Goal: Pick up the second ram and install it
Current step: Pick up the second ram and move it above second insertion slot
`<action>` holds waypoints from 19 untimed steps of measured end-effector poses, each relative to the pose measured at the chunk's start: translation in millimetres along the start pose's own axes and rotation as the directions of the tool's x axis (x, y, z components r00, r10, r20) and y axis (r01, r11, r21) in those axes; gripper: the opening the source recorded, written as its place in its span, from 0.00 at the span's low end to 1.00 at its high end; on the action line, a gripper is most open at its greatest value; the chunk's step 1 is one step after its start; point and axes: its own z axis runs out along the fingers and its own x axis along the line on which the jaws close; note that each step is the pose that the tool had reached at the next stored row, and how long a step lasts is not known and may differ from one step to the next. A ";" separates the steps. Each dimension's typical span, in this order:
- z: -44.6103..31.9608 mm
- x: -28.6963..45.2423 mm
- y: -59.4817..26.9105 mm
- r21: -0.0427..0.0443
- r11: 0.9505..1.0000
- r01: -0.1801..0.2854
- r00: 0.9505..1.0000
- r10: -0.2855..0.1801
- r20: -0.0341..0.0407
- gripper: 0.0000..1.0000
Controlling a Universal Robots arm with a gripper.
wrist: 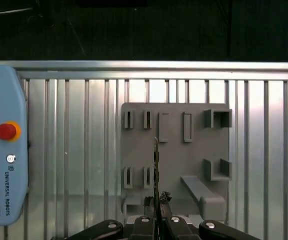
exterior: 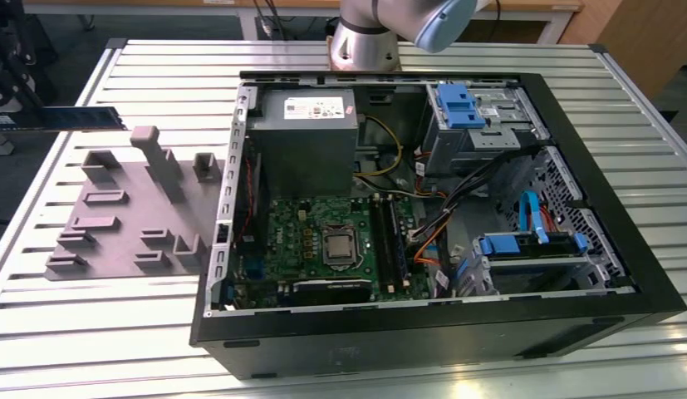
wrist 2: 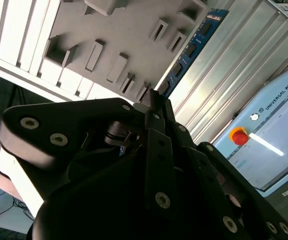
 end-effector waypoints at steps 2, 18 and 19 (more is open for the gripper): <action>0.0 0.0 -0.7 0.000 1.000 0.000 1.000 0.000 0.000 0.14; 0.0 -0.1 -8.9 0.000 1.000 0.000 1.000 0.000 0.000 0.14; 0.0 -0.1 -9.4 0.000 1.000 0.000 1.000 0.000 0.000 0.14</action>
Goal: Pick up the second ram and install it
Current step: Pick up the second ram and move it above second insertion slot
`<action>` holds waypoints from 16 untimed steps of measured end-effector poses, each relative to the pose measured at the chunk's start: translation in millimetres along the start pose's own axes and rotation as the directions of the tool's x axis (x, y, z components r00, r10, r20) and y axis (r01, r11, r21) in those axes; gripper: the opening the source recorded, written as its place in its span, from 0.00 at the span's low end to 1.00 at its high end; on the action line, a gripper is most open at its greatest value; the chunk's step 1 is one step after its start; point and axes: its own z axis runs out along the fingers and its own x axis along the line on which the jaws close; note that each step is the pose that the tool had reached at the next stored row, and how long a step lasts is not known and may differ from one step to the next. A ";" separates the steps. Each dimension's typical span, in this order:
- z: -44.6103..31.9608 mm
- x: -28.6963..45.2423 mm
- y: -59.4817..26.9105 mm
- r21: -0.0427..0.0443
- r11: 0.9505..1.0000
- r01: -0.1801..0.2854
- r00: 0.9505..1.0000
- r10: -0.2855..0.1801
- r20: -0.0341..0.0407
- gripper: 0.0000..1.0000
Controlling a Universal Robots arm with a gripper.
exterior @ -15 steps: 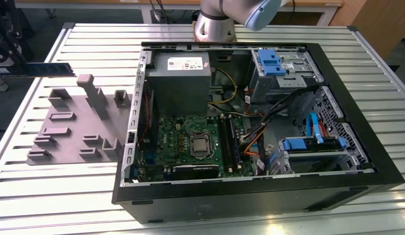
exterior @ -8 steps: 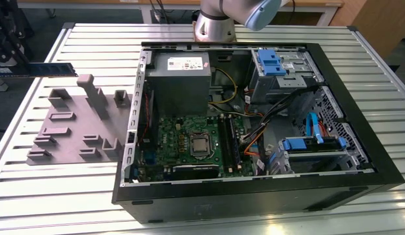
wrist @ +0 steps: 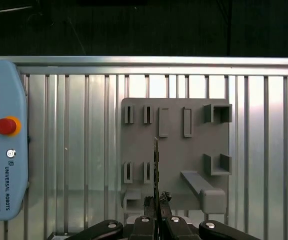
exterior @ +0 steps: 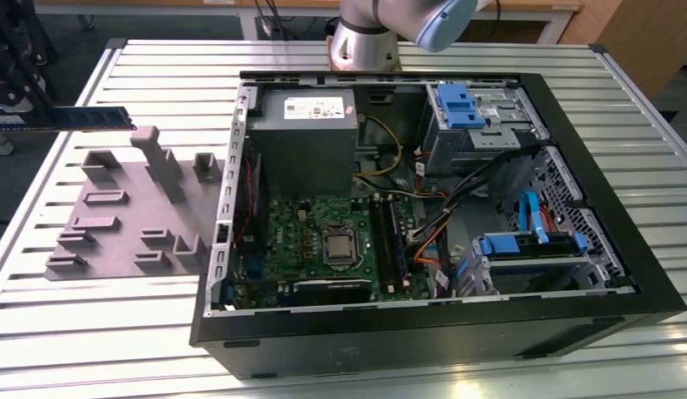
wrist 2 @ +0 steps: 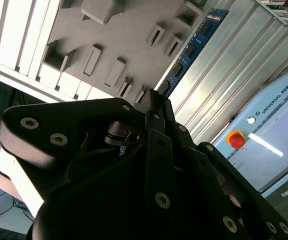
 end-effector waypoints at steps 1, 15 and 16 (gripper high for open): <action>0.0 0.0 -0.5 0.000 1.000 0.000 1.000 0.000 0.000 0.14; 0.0 -0.1 -6.2 0.000 1.000 0.000 1.000 0.000 0.000 0.14; 0.0 -0.1 -6.6 0.000 1.000 0.000 1.000 0.000 0.000 0.14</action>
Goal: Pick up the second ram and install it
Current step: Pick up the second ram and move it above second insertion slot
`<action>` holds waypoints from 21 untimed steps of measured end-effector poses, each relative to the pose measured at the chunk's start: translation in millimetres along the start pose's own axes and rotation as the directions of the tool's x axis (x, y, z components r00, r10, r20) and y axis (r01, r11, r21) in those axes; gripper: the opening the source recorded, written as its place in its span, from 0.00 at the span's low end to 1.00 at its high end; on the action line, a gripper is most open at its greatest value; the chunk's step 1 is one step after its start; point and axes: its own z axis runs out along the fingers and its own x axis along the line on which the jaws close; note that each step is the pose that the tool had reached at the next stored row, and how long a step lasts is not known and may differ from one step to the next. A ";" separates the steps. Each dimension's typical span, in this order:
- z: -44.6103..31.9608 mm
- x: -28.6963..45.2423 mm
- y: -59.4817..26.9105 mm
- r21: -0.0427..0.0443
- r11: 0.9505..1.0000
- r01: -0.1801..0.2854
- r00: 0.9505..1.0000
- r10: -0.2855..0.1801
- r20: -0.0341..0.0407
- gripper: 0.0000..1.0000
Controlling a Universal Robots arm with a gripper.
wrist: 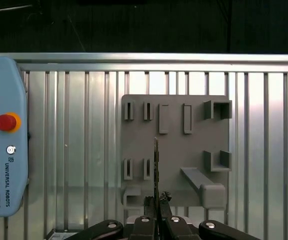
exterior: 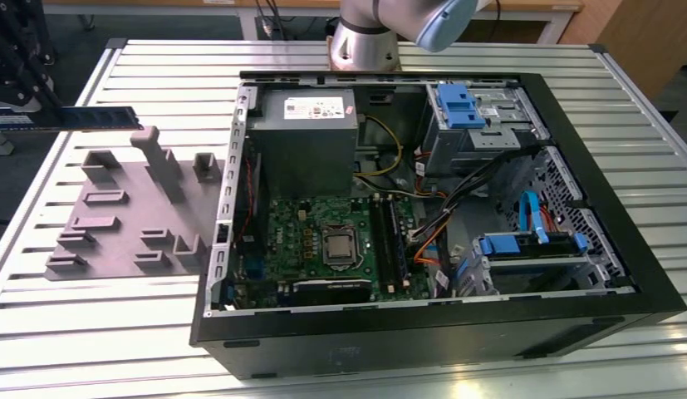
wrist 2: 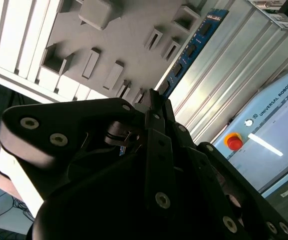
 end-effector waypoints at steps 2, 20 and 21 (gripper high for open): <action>0.0 0.0 -0.9 0.000 1.000 0.000 1.000 0.000 0.000 0.14; 0.0 -0.2 -14.7 0.000 1.000 0.000 1.000 0.000 0.000 0.14; 0.0 -0.2 -15.4 0.000 1.000 0.000 1.000 0.000 0.000 0.14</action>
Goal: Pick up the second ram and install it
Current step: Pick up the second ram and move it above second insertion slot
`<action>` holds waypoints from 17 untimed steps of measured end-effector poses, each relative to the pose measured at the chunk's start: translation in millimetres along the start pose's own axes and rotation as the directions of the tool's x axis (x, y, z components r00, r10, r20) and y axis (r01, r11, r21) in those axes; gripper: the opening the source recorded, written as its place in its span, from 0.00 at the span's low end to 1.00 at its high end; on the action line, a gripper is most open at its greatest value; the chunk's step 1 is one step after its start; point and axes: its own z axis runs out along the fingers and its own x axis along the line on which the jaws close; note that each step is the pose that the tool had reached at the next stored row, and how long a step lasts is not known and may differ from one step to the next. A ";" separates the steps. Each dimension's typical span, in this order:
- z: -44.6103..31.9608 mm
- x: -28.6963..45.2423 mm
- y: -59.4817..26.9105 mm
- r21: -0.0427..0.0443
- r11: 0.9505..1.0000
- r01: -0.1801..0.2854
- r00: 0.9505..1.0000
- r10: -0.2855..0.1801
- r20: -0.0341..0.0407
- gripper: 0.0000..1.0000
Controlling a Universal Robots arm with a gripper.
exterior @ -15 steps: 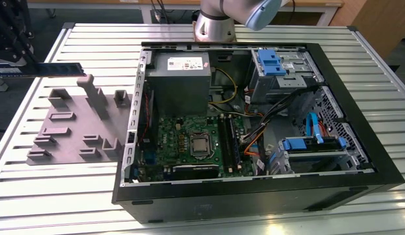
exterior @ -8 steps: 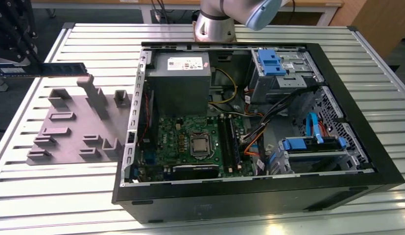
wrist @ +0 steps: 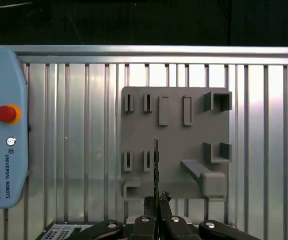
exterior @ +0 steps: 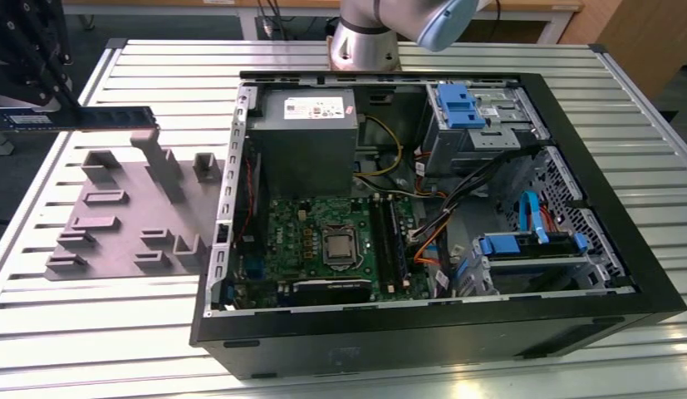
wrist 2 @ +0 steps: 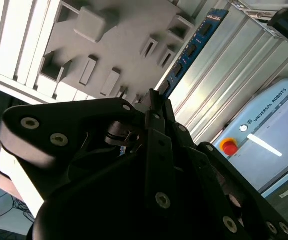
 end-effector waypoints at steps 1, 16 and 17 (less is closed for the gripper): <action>0.0 0.0 -0.7 0.000 1.000 0.000 1.000 0.000 0.000 0.14; 0.0 -0.1 -10.9 0.000 1.000 0.000 1.000 0.000 0.000 0.14; 0.0 -0.1 -11.7 0.000 1.000 0.000 1.000 0.000 0.000 0.14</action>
